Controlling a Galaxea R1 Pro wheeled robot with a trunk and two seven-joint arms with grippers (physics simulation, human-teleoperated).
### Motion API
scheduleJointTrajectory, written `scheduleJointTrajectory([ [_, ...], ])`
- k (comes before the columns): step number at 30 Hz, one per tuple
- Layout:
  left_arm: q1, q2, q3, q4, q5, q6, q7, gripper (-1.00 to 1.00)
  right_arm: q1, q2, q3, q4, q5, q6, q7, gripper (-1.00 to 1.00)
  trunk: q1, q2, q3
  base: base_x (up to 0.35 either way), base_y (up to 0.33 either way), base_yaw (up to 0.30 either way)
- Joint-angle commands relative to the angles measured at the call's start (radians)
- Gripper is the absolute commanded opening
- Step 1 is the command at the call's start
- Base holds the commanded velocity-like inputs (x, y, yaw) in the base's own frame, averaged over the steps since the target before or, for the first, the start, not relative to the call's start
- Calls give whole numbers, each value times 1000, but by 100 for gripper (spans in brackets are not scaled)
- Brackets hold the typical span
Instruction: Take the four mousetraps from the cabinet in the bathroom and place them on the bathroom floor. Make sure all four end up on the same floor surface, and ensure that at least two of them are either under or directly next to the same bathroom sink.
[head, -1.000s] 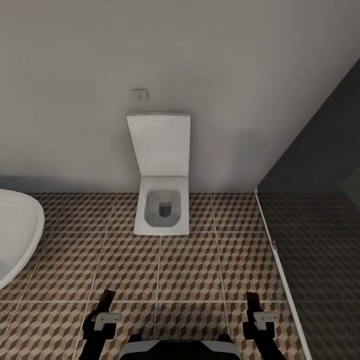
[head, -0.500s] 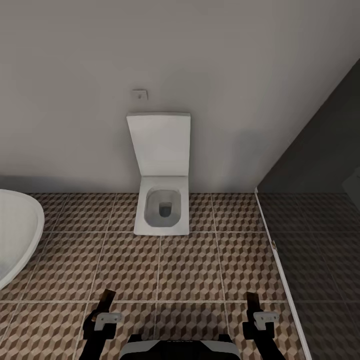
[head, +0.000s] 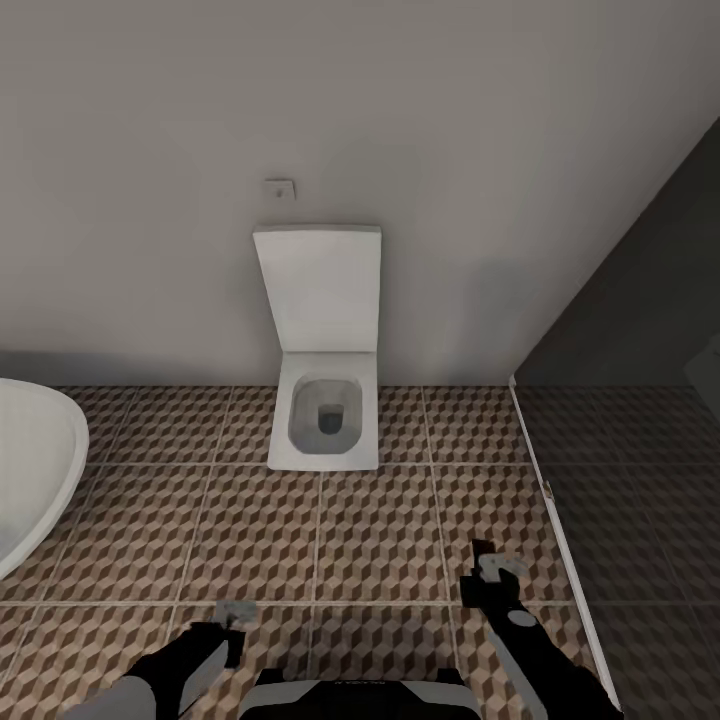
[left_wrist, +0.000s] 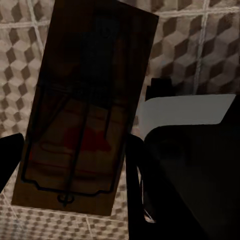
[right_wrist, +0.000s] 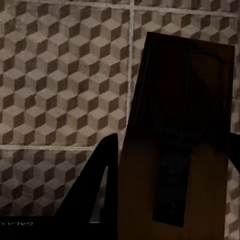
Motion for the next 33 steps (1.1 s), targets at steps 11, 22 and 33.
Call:
scheduleJointTrajectory([
  [11,-113,0,190,7,9,156,29,-100,-55,90,7,-47,50,228,-87,-100,0,-1,-1,0,0,0],
  [22,-116,-9,185,-95,-3,152,-65,-100,-59,125,7,-63,57,259,-87,-100,0,-1,-1,0,0,0],
  [33,-114,39,180,-537,-14,208,-58,-100,-59,125,7,-74,57,257,-85,-100,0,-1,-1,0,0,0],
])
